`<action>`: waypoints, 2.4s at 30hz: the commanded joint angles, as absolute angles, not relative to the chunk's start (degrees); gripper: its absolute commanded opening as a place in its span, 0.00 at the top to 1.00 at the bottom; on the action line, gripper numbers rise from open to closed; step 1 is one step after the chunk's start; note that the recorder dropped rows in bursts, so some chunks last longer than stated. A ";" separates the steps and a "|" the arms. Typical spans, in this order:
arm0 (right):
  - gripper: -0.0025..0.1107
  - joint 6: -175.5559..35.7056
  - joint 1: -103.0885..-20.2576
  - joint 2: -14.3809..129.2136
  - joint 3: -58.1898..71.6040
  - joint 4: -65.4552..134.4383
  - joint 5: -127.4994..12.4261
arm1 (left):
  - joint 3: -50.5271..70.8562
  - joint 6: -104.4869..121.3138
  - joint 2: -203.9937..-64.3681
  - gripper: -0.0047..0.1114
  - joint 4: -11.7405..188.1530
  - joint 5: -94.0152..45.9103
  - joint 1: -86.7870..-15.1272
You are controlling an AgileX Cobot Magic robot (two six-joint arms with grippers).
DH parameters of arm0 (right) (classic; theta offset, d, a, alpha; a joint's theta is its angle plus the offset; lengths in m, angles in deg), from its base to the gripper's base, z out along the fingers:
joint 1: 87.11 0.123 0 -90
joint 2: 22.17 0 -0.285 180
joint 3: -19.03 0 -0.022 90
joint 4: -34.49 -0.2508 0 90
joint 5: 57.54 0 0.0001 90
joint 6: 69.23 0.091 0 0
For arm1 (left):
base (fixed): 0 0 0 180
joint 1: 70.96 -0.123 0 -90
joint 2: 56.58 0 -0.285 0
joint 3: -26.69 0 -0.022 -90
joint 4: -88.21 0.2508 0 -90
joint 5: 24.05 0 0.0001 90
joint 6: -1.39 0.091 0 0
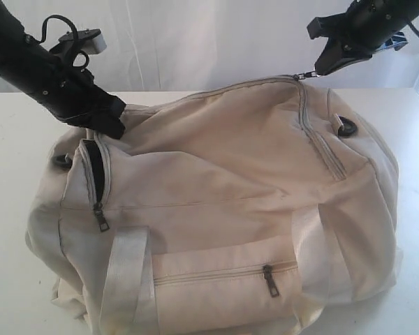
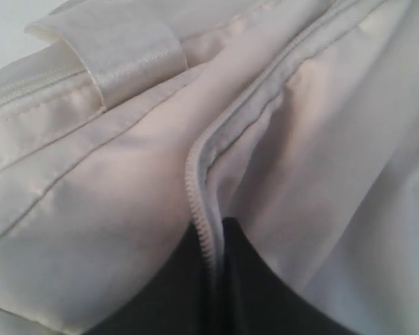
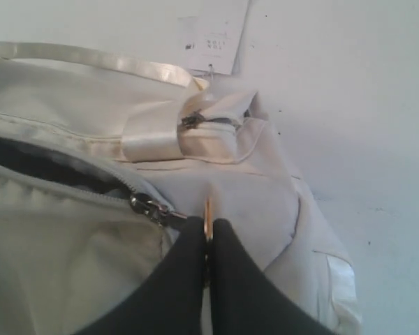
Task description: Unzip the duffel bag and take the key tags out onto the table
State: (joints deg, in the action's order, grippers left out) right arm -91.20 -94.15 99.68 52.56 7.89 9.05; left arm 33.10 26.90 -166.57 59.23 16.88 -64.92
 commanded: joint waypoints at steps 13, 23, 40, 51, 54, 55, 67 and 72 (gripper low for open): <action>0.98 -94.52 -93.51 102.45 52.38 0.44 9.06 | 45.48 34.79 -163.17 0.40 59.00 23.34 -61.99; 0.98 -95.14 -92.31 102.58 52.38 1.86 12.31 | 51.67 38.13 -171.75 0.40 58.33 17.19 -53.32; 0.98 -95.92 -92.31 102.58 52.38 6.55 12.43 | 61.70 47.97 -184.79 0.40 55.70 -1.07 -43.69; 0.98 -97.04 -92.22 102.58 52.38 5.82 12.43 | 61.70 55.31 -186.82 0.40 54.15 -4.36 -42.87; 0.98 -97.04 -92.22 102.58 52.38 5.82 12.43 | 61.70 55.31 -187.05 0.45 54.02 -3.16 -42.87; 0.98 -97.04 -92.22 102.58 52.38 5.82 12.43 | 61.70 55.31 -187.05 0.48 54.02 -2.93 -42.87; 0.98 -97.39 -92.56 101.55 52.38 8.12 12.43 | 61.70 51.69 -187.05 0.96 60.51 2.60 -42.98; 0.98 -96.95 -92.84 99.82 52.38 10.20 12.43 | 61.79 45.89 -187.05 0.96 64.66 2.89 -43.64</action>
State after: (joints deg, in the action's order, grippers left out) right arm -96.75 -92.26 101.35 52.56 8.18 12.15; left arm 61.47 48.68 -187.40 62.82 1.06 -43.12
